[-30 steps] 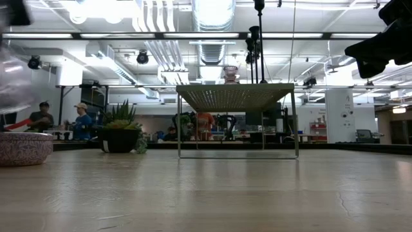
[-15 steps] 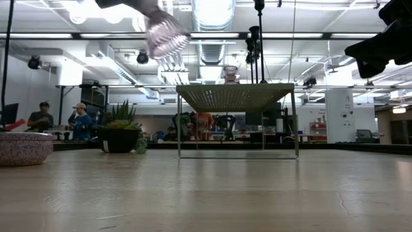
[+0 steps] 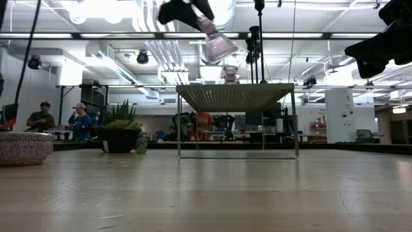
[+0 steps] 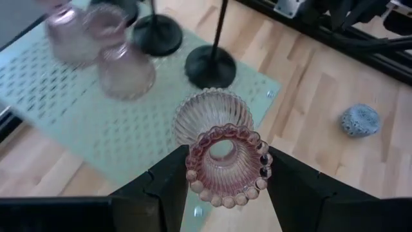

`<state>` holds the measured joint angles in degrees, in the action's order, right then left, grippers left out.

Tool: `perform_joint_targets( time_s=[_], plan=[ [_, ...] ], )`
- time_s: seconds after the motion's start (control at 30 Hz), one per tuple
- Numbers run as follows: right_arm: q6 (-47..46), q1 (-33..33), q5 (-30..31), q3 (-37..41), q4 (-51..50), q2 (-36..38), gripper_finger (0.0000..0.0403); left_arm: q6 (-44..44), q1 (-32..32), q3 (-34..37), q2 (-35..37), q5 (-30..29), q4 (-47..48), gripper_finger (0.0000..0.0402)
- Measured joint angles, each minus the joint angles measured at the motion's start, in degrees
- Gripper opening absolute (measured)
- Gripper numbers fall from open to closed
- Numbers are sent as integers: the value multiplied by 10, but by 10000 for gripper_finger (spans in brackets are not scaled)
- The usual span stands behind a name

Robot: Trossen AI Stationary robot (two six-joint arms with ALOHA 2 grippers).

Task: Pick & Place candle stick holders
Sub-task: Put the pink candle holder on the shelf aligned with the other pink candle holder

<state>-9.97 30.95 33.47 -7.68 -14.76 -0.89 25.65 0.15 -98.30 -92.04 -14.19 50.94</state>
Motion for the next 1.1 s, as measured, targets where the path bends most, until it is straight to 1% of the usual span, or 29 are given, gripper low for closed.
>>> perform_joint_targets(
  time_s=[0.1,0.17,0.27,0.37,0.53,1.1],
  plan=[
    [0,0,0,0,0,0,8,-28,22,-49,-47,20,11,188],
    [-1,0,0,0,0,0,8,-39,34,-79,-74,28,40,188],
    [1,0,0,0,0,0,8,-52,48,-115,-110,23,82,188],
    [-1,0,0,0,0,0,8,-52,55,-132,-136,23,84,188],
    [-1,0,0,0,0,0,8,-72,54,-139,-161,28,66,188],
    [0,0,0,0,0,0,8,-68,58,-140,-166,26,59,188]
  ],
)
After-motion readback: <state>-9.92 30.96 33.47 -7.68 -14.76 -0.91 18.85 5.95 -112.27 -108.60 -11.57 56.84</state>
